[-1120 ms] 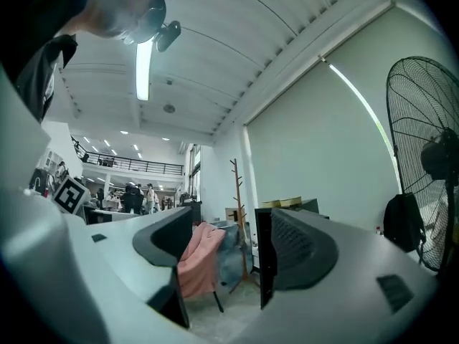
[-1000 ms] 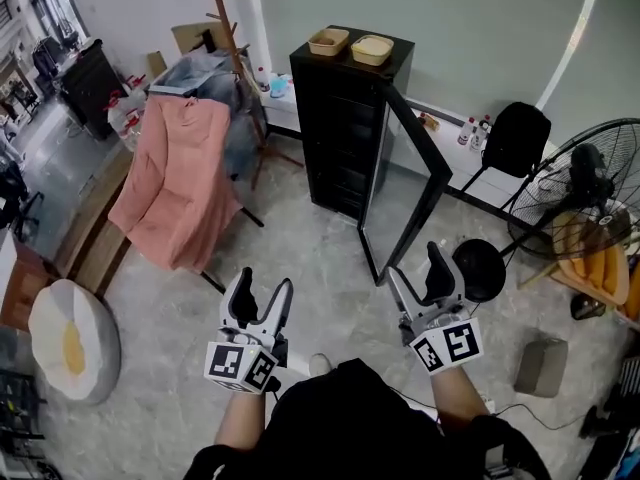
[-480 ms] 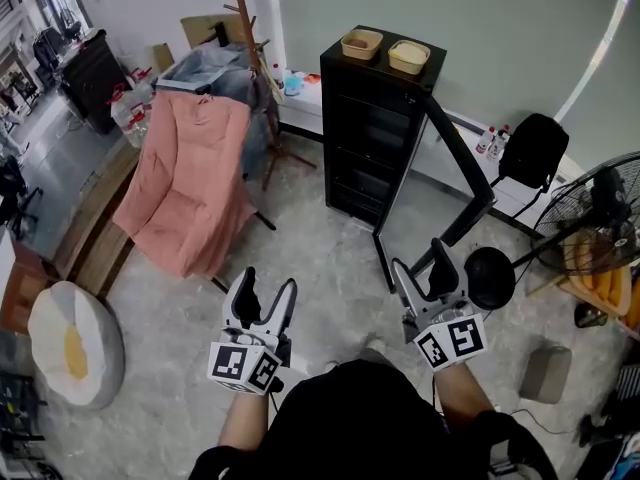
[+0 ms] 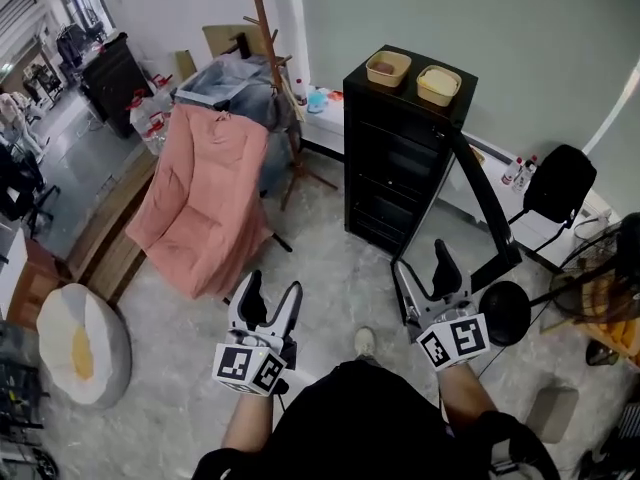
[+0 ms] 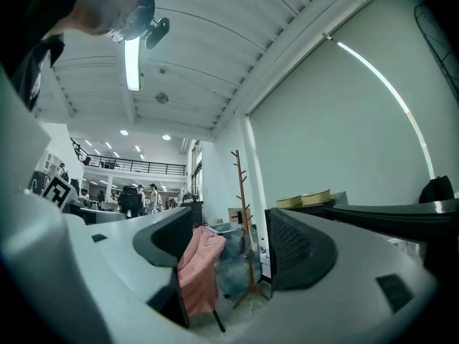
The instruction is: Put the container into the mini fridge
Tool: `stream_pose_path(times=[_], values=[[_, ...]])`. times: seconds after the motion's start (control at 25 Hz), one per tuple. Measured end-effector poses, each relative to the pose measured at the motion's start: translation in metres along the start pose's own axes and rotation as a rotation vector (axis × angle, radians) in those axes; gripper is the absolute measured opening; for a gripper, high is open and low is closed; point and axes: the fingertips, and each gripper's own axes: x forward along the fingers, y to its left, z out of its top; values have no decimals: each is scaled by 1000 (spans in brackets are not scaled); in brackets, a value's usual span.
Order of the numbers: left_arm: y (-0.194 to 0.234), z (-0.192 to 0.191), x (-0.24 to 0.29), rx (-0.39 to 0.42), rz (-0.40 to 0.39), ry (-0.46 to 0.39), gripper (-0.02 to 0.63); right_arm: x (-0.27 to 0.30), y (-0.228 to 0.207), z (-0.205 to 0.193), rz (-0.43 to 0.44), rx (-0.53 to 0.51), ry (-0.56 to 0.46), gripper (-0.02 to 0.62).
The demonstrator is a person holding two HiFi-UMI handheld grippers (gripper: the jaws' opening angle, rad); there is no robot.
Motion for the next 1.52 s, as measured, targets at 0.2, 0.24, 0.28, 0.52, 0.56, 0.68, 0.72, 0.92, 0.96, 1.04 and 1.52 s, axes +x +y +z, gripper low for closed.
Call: stream_pose_path(times=[0.2, 0.24, 0.28, 0.52, 0.56, 0.68, 0.72, 0.92, 0.96, 1.04, 1.52], values=[[6, 7, 55, 22, 12, 0, 333, 58, -33, 2, 34, 19, -7, 333], [8, 7, 64, 15, 20, 1, 333, 67, -38, 1, 41, 24, -5, 333], [10, 6, 74, 10, 26, 2, 333, 76, -43, -1, 46, 25, -3, 333], [7, 3, 129, 17, 33, 4, 332, 113, -70, -8, 69, 42, 28, 333], [6, 3, 136, 18, 33, 3, 332, 117, -74, -9, 71, 41, 32, 333], [6, -5, 155, 13, 25, 16, 331, 126, -87, -13, 63, 39, 40, 333], [7, -8, 161, 10, 21, 24, 331, 129, -92, -14, 55, 42, 43, 333], [13, -15, 185, -3, -6, 43, 333, 141, -108, -21, 13, 39, 59, 333], [16, -16, 190, -5, -15, 45, 333, 144, -110, -23, 6, 37, 64, 333], [23, -18, 202, -9, -34, 48, 333, 152, -113, -26, -9, 29, 69, 333], [80, -5, 321, 43, -282, 84, 331, 244, -140, -22, -164, -15, 46, 330]])
